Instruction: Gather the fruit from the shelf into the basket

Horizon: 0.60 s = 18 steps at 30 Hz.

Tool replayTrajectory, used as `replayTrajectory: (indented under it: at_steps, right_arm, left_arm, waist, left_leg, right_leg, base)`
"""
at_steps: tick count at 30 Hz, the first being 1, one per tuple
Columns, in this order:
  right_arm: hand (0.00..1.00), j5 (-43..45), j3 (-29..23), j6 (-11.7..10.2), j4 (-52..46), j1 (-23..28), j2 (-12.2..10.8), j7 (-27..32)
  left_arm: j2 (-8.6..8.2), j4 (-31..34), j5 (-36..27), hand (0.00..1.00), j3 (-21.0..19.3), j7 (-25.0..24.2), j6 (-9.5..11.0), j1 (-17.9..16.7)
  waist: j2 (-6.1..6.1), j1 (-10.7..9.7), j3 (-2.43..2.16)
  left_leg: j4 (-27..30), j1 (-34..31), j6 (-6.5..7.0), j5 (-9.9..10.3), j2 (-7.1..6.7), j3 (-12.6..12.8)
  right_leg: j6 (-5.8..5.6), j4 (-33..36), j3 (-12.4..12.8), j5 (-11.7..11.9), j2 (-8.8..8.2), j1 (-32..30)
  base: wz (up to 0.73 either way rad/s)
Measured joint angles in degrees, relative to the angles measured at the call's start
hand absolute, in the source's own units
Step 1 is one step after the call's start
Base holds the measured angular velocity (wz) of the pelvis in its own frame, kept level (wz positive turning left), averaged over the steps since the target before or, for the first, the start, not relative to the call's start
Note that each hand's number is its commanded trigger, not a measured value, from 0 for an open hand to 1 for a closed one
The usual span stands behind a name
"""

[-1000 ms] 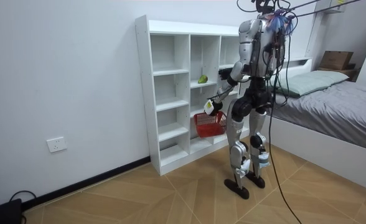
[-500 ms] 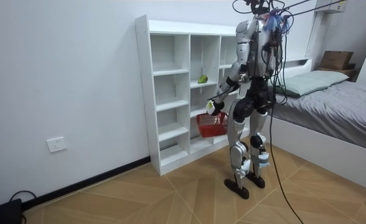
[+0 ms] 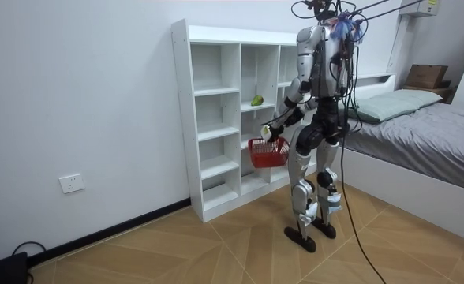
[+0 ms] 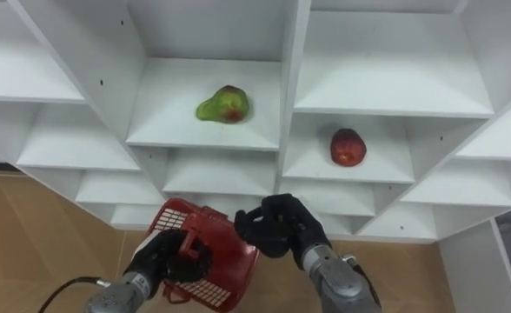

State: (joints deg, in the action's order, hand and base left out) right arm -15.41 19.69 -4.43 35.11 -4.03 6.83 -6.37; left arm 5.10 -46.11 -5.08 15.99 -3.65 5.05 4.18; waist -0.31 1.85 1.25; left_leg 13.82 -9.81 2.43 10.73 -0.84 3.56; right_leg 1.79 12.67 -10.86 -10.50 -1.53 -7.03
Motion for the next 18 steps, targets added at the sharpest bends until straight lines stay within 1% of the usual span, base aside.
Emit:
replayTrajectory:
  at_steps: [4, 9, 12, 18]
  right_arm:
    - [1.0, 0.0, 0.6, 0.0, 0.2, -0.4, -0.1, 0.0]
    - [1.0, 0.1, 0.6, 0.0, 0.9, -0.5, -0.3, 0.3]
    - [1.0, 0.1, 0.6, 0.0, 1.0, -0.5, -0.5, 0.3]
    - [1.0, 0.1, 1.6, 0.0, 5.4, -2.6, -0.9, -0.1]
  left_arm:
    - [-0.03, 0.4, -1.2, 1.0, 0.1, -1.0, 0.0, 0.2]
    - [-0.01, 4.6, -2.1, 1.0, 1.1, -1.1, 0.0, 0.1]
    - [-0.03, 5.8, -2.1, 1.0, 1.1, -1.6, 0.3, 0.1]
    - [-0.11, 6.5, -2.1, 1.0, 2.3, -2.5, 0.3, 0.1]
  waist:
    - [0.27, -0.1, -0.03]
    - [0.35, -0.1, -0.02]
    - [0.35, 0.0, -0.02]
    - [0.32, 0.3, -0.02]
  left_leg:
    - [0.0, -0.1, -0.04, 0.0, 0.0, -0.5]
    - [0.0, -0.3, -0.05, -0.1, -0.05, -0.9]
    - [0.0, -0.3, -0.07, -0.1, -0.05, -0.7]
    - [0.1, -0.1, -0.08, -0.2, 0.0, -0.6]
  right_leg:
    - [0.0, 0.0, -0.3, 0.0, 0.03, 0.0]
    - [0.0, -0.1, -0.5, 0.0, 0.01, -0.1]
    - [0.0, -0.1, -0.5, 0.0, 0.02, -0.1]
    - [0.01, 0.0, -0.3, 0.0, 0.02, 0.0]
  base:
    - [0.05]
    - [0.02]
    - [0.0]
    - [-0.01]
